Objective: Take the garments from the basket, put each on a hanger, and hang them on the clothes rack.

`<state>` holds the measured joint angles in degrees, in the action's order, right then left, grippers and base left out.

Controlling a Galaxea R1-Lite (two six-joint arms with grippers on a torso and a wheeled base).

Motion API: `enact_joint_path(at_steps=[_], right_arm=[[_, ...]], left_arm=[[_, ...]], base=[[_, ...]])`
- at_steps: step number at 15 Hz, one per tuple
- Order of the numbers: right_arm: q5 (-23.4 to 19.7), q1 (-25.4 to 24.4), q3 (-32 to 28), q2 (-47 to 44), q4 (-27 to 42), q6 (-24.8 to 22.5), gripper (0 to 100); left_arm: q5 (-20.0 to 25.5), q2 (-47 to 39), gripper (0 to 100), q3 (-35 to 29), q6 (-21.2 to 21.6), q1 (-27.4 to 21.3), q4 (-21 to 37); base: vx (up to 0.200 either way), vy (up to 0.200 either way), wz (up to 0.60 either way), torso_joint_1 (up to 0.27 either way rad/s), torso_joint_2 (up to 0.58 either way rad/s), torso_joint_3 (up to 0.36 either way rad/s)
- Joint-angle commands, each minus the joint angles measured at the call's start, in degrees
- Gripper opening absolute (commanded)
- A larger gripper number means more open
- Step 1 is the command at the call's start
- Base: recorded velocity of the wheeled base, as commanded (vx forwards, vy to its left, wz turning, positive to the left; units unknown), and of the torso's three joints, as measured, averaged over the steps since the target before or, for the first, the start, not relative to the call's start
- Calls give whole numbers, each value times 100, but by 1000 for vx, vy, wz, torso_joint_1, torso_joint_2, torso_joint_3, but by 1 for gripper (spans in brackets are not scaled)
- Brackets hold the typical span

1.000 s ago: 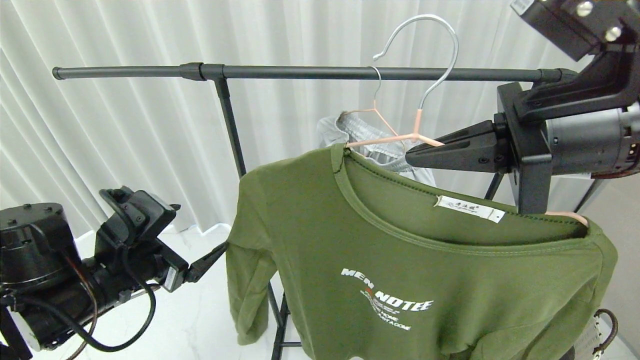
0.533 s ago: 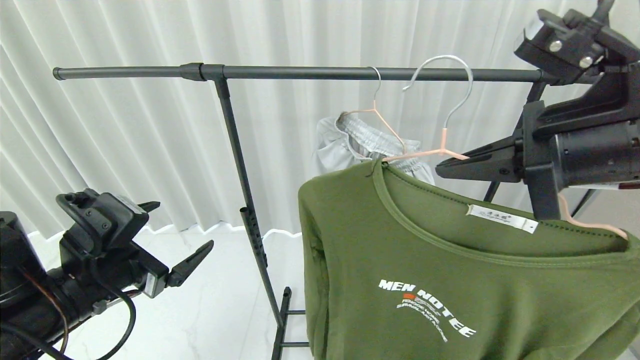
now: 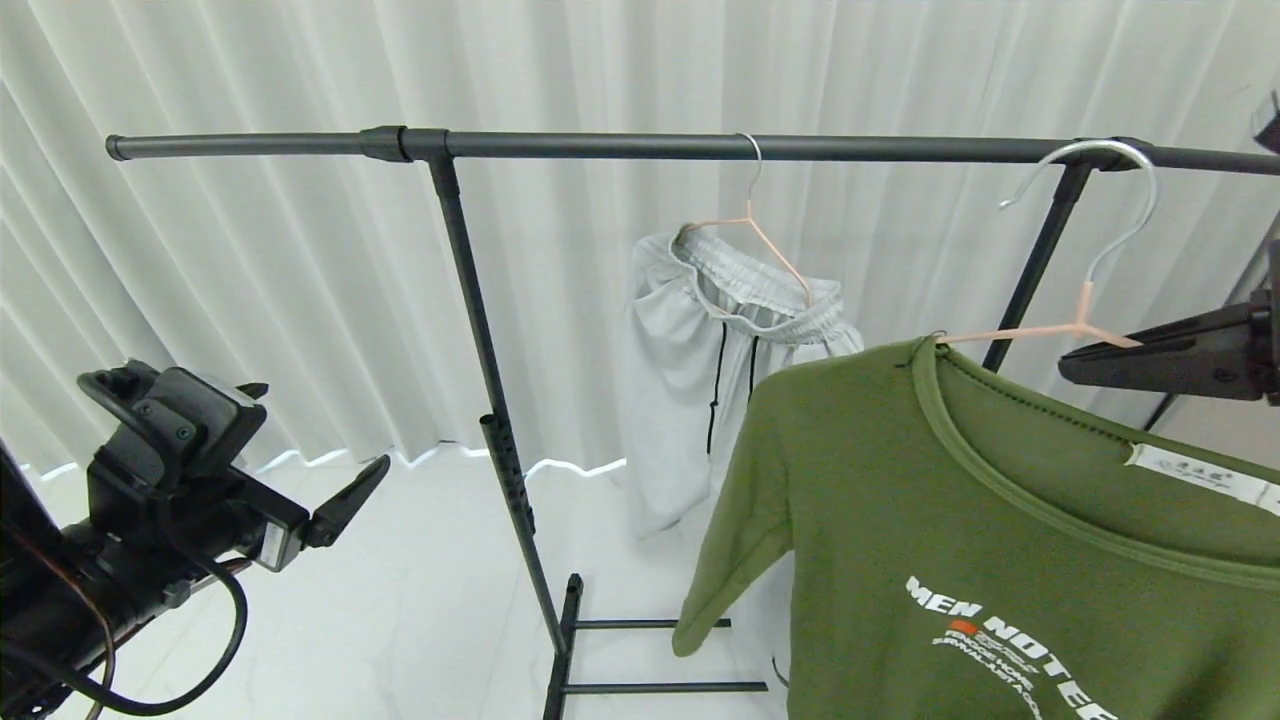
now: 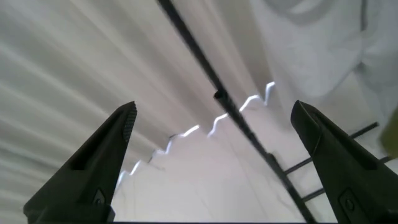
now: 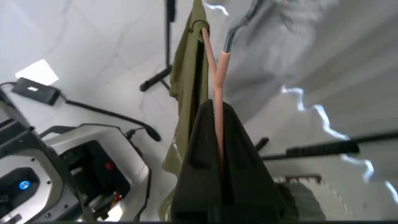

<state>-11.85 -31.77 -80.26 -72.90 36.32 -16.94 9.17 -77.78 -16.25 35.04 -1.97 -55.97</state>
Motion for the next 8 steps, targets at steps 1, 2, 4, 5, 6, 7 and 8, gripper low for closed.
enact_joint_path(at_steps=[1,2,4,5,6,7,8], right_arm=[[-2,347,213,355,7,-11,0],[-2,602,309,443,7,-19,0],[-2,874,406,549,7,-19,0],[-2,901,433,575,7,-19,0],[-2,901,441,584,7,-19,0],[-2,901,450,575,7,-19,0],[-2,901,450,575,7,-19,0]], left_arm=[[-126,17,100,8,-6,-5,-2],[-135,17,100,-19,-14,4,-2],[-135,17,100,-27,-67,4,-2],[-135,26,100,-10,-102,4,-2],[-135,43,100,-10,-129,4,-2],[-126,61,100,-19,-129,-5,-2],[-126,61,100,-19,-120,-31,-2]], base=[[0,0,0,0,0,0],[0,0,0,0,0,0],[0,0,0,0,0,0],[0,0,0,0,0,0],[200,-200,0,12,2,-2],[200,-200,0,2,2,-2],[200,-200,0,-12,2,12]])
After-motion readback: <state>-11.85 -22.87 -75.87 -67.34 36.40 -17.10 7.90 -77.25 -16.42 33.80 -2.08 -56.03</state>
